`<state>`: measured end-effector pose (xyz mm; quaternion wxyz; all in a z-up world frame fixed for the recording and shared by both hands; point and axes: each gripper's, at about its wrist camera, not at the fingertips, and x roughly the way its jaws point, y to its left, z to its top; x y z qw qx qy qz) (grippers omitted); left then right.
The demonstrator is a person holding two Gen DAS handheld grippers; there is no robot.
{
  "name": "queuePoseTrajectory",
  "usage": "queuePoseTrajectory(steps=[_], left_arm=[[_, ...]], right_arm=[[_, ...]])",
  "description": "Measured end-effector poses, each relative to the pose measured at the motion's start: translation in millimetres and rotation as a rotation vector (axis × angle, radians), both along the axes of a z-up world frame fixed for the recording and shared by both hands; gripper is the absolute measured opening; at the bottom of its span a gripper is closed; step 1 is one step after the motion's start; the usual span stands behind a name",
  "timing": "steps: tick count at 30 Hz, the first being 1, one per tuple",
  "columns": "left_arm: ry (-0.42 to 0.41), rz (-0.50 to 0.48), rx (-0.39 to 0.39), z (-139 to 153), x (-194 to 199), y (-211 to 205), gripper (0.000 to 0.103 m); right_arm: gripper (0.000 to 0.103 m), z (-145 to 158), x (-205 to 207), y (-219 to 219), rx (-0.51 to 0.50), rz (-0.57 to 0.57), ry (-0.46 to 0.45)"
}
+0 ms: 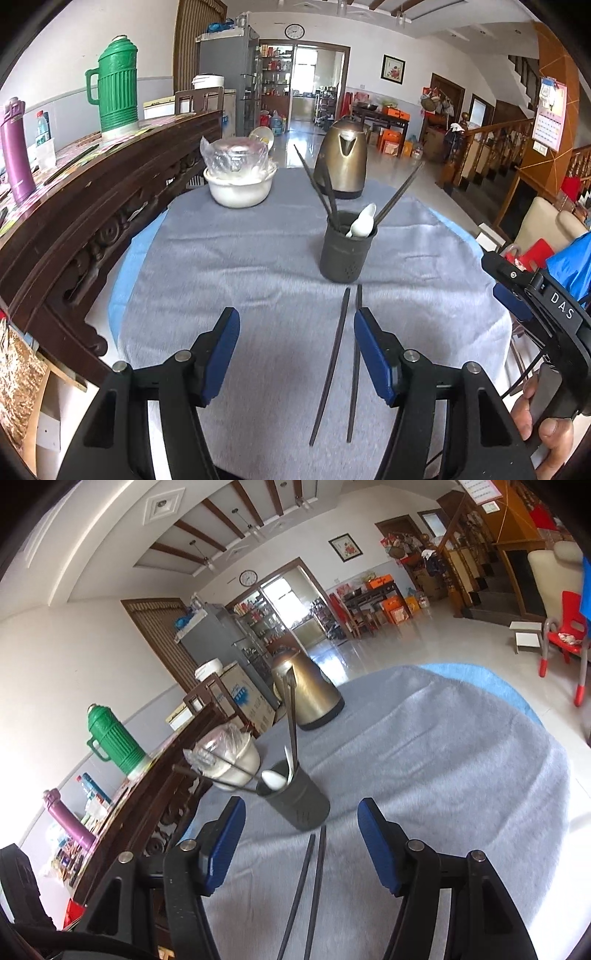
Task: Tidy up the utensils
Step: 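Withdraw both open tools from the gray holder, then move both open tools down toward the two dark chopsticks on the cloth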
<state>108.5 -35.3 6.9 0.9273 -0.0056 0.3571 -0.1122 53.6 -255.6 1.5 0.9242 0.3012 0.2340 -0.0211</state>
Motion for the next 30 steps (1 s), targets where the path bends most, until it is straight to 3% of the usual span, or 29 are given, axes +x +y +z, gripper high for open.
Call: queuePoseTrajectory(steps=[8,18,30], left_arm=[[0.019,0.009,0.022,-6.6,-18.6,6.5,0.065],[-0.005,-0.002,0.036,0.3,-40.5,15.8,0.065],[0.047,0.004,0.073,-19.0,-32.8,17.2,0.065]], right_arm=[[0.067,-13.9,-8.8,16.0,0.019,0.041,0.038],[0.067,-3.4,-24.5,24.4,0.016,0.041,0.035],[0.067,-18.1,-15.3,31.3,0.012,0.065,0.081]])
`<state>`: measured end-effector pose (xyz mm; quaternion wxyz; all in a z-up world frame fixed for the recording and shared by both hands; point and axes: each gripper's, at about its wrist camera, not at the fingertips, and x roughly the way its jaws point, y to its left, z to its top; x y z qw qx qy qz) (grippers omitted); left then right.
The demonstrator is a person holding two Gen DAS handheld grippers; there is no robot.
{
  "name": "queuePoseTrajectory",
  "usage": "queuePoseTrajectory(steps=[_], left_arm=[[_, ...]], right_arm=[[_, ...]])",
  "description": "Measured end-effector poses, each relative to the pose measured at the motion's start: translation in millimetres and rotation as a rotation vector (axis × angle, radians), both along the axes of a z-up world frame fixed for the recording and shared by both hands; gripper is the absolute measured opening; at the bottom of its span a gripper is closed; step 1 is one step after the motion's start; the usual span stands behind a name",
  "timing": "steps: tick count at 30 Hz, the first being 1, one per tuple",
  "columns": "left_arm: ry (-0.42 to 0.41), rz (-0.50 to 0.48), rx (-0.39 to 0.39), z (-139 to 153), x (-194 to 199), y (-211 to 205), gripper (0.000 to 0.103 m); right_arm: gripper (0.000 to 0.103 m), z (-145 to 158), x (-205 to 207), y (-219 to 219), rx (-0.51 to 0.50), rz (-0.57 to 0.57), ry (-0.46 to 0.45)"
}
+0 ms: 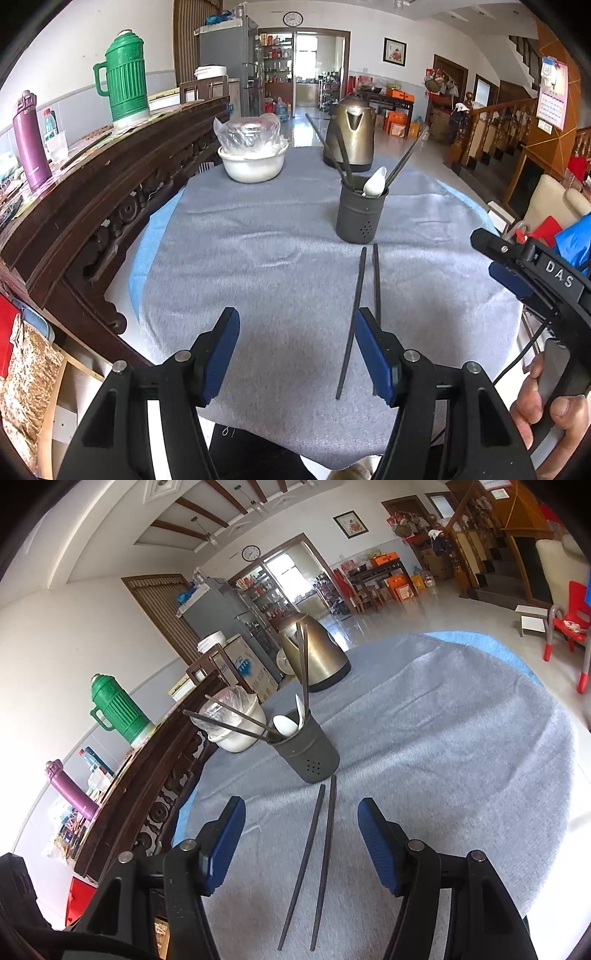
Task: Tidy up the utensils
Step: 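Move both open tools down toward the two dark chopsticks on the cloth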
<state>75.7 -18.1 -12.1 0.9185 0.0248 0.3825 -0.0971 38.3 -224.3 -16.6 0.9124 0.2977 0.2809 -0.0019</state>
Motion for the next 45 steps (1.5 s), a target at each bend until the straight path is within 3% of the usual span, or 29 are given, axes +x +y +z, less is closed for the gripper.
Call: queuePoseTrajectory(steps=[19,26,34,40,45], left_arm=[[0.054,0.033,-0.004,-14.9,2.6,10.8,0.065],[0.086,0.048,-0.013,-22.0,5.6,15.5,0.065],[0.102,0.043,0.010,-29.0,6.6,14.0,0.065],[0.168,0.040,0.035,-46.3,11.9,12.6,0.065],[0.199,0.061,0.021,-54.1,15.4,21.0,0.065]], right_arm=[[0.066,-3.5,0.0,3.8,0.001,0.019,-0.002],[0.039,-14.5,6.7,6.1,0.011,0.063,0.043],[0.039,-23.7,8.0,1.2,0.037,0.046,0.080],[0.040,-33.4,13.7,2.6,0.081,0.075,0.130],[0.047,-44.6,21.7,11.2,0.075,0.120,0.186]])
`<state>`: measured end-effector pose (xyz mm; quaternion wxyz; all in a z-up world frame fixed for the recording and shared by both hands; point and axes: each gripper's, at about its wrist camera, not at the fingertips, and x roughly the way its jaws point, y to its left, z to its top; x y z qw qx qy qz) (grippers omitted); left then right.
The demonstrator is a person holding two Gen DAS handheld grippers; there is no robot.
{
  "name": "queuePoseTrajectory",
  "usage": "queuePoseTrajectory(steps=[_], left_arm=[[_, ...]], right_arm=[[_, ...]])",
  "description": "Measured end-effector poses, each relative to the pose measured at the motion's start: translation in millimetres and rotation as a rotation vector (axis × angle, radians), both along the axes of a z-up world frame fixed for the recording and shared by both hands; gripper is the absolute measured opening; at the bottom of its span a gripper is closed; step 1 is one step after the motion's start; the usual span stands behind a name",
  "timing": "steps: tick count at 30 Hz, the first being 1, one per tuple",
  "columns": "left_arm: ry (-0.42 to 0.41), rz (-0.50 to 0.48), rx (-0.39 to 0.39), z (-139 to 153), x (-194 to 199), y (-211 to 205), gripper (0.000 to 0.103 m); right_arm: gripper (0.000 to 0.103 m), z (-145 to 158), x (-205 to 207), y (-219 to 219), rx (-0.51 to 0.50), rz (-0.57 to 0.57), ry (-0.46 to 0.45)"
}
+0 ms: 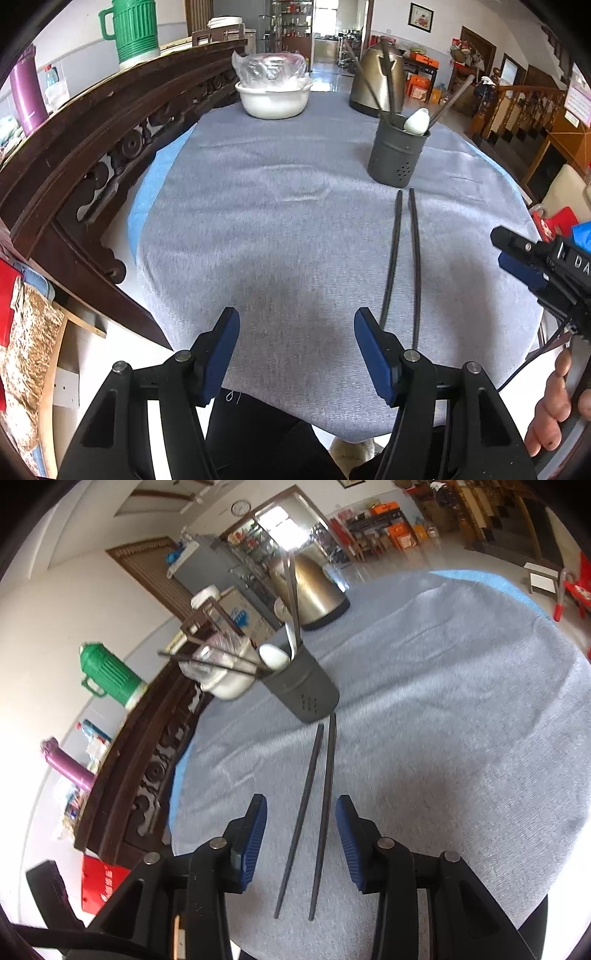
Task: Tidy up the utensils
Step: 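Move both open tools down toward the two dark chopsticks on the cloth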
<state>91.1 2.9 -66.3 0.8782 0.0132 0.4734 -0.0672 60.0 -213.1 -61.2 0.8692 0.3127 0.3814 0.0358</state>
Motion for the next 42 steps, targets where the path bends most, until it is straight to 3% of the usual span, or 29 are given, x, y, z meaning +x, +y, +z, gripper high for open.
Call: queuePoseTrajectory(steps=[9,18,25,30,35,42], left_arm=[[0.030,0.024,-0.018,-10.8,6.5,15.7,0.065],[0.071,0.037,-0.025,-31.7,25.4,25.5,0.065],[0.061,0.036,-0.005,-36.6,41.6,25.1,0.065],[0.063,0.035,-0.001,-37.9,50.2,21.7,0.065],[0.074,0.032,0.009,-40.6,57.4,17.3,0.065],[0.077,0.033,0.009,-41.3,68.5,12.8,0.065]], right_arm=[[0.047,-25.7,13.0,23.4,-0.088,0.065,0.070],[0.040,-49.1,34.4,31.8,-0.122,0.076,0.145],[0.040,-69.2,54.7,52.9,-0.211,0.112,0.214],[0.025,-71.1,63.0,62.2,-0.328,0.121,0.219],[0.023,-70.3,69.0,49.6,-0.365,0.093,0.234],[0.024,-68.9,81.7,11.9,-0.274,0.064,0.289]])
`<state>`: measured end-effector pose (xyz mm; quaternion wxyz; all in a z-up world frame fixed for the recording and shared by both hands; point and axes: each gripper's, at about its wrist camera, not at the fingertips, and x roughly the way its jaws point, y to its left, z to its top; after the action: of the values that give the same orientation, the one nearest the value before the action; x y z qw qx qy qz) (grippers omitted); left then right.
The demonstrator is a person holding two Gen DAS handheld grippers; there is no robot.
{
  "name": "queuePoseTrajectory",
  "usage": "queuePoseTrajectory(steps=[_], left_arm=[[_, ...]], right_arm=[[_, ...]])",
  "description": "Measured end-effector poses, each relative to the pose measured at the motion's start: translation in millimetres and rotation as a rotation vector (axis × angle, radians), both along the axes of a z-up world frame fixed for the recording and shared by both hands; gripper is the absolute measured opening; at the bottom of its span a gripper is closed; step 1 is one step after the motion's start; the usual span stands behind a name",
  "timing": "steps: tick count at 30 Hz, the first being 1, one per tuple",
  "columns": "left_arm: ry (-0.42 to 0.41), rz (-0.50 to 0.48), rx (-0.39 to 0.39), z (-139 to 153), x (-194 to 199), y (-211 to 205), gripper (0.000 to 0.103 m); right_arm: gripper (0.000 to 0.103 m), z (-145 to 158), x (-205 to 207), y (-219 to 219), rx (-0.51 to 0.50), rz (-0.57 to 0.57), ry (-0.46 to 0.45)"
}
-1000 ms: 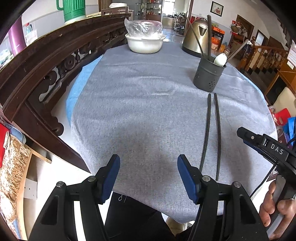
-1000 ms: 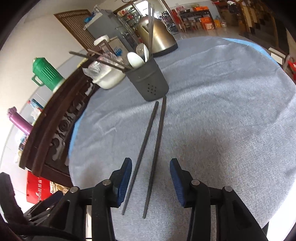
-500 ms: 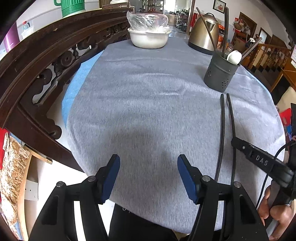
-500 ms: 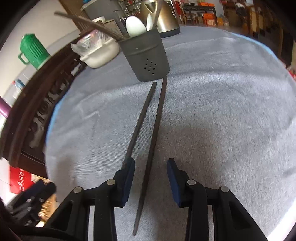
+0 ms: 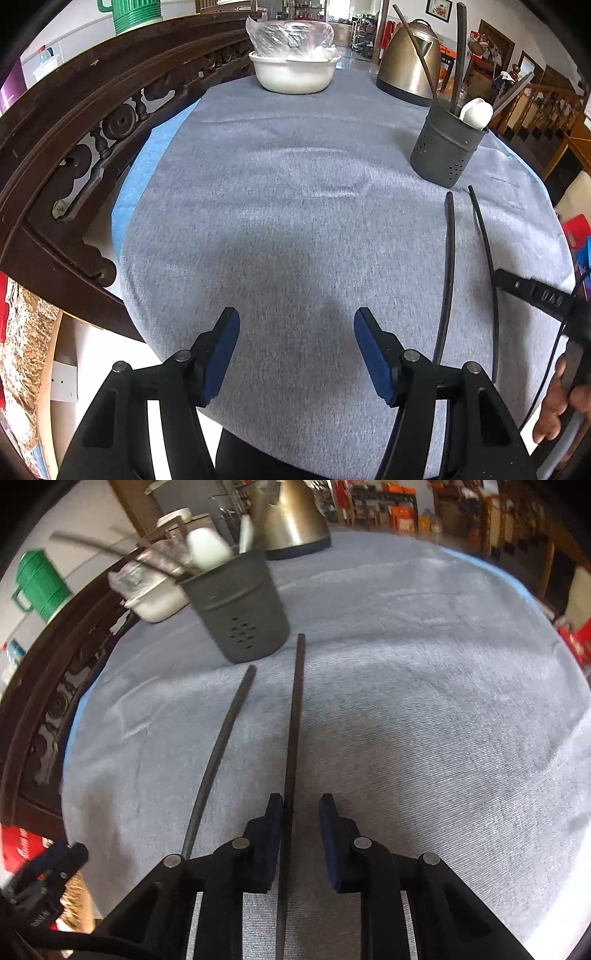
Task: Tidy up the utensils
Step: 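Move both open tools down toward the two dark chopsticks on the cloth, then grasp one dark chopstick with the left tool while the right tool grasps the other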
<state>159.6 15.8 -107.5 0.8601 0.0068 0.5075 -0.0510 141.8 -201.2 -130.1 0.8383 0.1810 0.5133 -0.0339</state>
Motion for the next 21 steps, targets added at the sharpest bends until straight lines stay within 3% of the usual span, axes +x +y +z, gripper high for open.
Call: queuePoseTrajectory(steps=[4,12,19,21], left_arm=[[0.003,-0.004,0.006,-0.8,4.6,-1.6,0.065],[0.003,0.001,0.041,-6.5,16.2,-1.8,0.065],[-0.011,-0.013,0.044,-5.1,21.9,-7.0,0.065],[-0.014,-0.023,0.034,-3.9,23.2,-10.3,0.065]], right_arm=[[0.024,3.5,17.6,-19.8,0.106,-0.043,-0.003],[0.024,4.0,77.3,-29.5,0.091,-0.073,-0.014],[0.023,-6.8,104.2,-22.8,0.040,-0.063,0.017],[0.015,-7.2,103.8,-20.6,0.016,-0.052,0.013]])
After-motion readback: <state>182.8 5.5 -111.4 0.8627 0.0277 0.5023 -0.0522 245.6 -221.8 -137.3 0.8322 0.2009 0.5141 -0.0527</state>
